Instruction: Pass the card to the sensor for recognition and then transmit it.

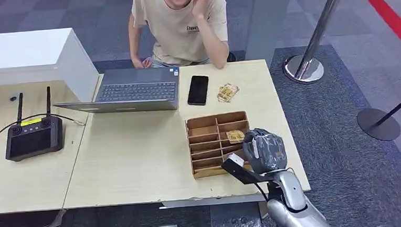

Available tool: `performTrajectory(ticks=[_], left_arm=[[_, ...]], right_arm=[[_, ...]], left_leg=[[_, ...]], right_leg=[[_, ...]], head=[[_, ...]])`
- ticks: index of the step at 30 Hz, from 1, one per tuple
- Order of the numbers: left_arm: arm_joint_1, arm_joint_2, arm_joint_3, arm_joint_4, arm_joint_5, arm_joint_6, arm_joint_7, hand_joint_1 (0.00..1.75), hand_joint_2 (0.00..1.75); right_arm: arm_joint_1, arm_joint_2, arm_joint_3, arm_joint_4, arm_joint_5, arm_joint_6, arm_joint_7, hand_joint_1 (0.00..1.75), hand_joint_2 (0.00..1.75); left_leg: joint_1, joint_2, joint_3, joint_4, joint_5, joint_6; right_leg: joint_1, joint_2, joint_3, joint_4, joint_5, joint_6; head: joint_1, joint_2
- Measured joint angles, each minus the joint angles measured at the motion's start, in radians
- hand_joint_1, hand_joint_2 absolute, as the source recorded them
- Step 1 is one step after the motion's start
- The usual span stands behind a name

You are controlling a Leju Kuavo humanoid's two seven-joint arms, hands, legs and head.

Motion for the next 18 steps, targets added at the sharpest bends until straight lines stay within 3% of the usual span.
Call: performTrajectory(ticks=[5, 11, 16, 18], left_arm=[[0.000, 0.000, 0.000, 0.000, 0.000, 0.000, 0.000, 0.00, 1.75], [0.000, 0.000, 0.000, 0.000, 0.000, 0.000, 0.000, 0.00, 1.75], [0.000, 0.000, 0.000, 0.000, 0.000, 0.000, 0.000, 0.00, 1.75], [0.000, 0.000, 0.000, 0.000, 0.000, 0.000, 0.000, 0.00, 1.75]], right_arm=[[0.000, 0.000, 0.000, 0.000, 0.000, 0.000, 0.000, 1.15, 1.75], [0.000, 0.000, 0.001, 0.000, -0.001, 0.000, 0.002, 0.93, 1.75], [0.000, 0.000, 0.002, 0.000, -0.001, 0.000, 0.002, 1.01, 1.75], [0.000, 0.000, 0.002, 0.000, -0.001, 0.000, 0.002, 1.13, 1.75]], left_leg=[[0.000, 0.000, 0.000, 0.000, 0.000, 0.000], [0.000, 0.000, 0.000, 0.000, 0.000, 0.000], [0.000, 0.000, 0.000, 0.000, 0.000, 0.000], [0.000, 0.000, 0.000, 0.000, 0.000, 0.000]], right_leg=[[0.000, 0.000, 0.000, 0.000, 0.000, 0.000], [0.000, 0.000, 0.000, 0.000, 0.000, 0.000], [0.000, 0.000, 0.000, 0.000, 0.000, 0.000], [0.000, 0.000, 0.000, 0.000, 0.000, 0.000]], head=[[0.000, 0.000], [0.000, 0.000], [0.000, 0.000], [0.000, 0.000]])
